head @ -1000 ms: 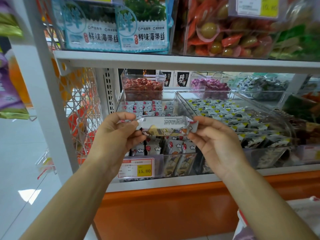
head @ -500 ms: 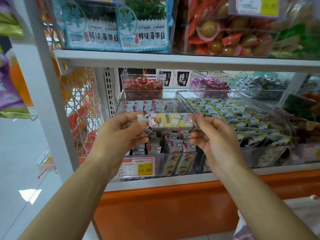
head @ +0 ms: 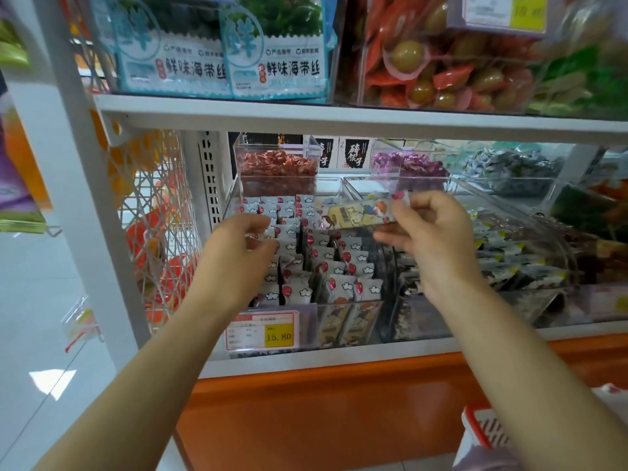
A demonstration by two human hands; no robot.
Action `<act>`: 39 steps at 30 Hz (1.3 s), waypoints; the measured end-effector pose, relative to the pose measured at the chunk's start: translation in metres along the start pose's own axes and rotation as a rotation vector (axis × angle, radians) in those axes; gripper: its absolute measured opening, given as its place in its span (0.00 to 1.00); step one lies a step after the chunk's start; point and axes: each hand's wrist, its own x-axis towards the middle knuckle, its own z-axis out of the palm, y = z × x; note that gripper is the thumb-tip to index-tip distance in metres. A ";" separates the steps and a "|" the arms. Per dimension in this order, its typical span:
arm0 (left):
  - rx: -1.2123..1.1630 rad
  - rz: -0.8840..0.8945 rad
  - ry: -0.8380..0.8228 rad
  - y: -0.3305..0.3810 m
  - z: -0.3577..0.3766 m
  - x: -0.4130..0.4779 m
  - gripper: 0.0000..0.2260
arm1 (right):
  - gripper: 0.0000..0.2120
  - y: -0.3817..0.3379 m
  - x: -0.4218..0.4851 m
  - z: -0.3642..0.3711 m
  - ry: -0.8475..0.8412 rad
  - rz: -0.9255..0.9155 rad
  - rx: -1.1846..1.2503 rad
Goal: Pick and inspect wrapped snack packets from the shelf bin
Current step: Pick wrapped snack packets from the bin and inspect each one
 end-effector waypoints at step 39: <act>0.693 0.063 -0.427 -0.027 0.032 0.050 0.26 | 0.08 0.044 0.114 0.118 -0.939 -0.311 -1.183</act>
